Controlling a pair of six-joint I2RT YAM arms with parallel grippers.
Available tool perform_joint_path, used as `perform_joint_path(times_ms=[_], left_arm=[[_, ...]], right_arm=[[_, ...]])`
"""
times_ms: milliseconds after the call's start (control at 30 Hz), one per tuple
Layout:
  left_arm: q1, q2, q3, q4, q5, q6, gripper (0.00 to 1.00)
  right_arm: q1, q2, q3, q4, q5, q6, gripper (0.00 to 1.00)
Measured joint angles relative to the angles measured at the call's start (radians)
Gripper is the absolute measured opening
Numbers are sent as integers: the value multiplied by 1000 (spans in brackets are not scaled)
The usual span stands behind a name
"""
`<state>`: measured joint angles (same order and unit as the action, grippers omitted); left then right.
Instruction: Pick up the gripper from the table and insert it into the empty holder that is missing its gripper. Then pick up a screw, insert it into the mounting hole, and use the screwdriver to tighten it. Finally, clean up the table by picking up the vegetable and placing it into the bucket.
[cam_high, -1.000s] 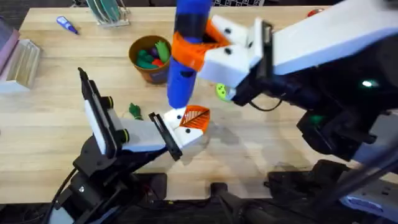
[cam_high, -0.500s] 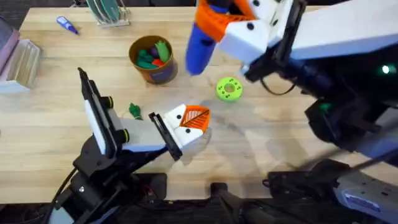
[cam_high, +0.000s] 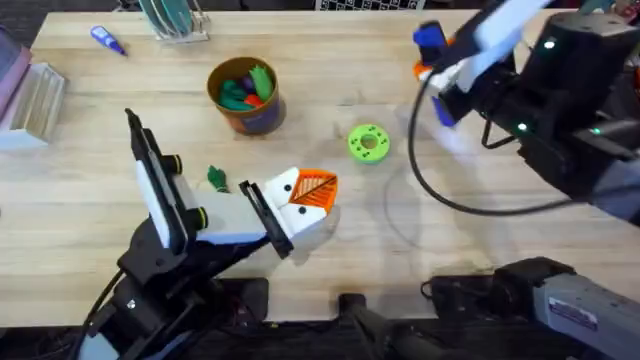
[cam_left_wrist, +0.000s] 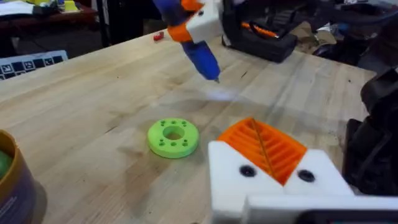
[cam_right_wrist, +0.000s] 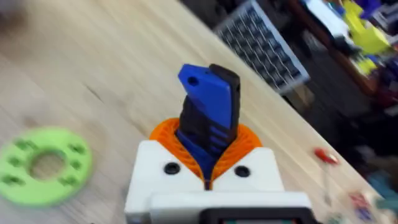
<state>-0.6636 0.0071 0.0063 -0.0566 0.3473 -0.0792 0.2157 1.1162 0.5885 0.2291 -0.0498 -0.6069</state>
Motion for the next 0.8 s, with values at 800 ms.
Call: perform_joint_path(times_ms=[800], left_arm=[[0, 0, 0, 0, 0, 0, 7]], right_arm=[[43, 393, 22, -57, 201, -745, 23]])
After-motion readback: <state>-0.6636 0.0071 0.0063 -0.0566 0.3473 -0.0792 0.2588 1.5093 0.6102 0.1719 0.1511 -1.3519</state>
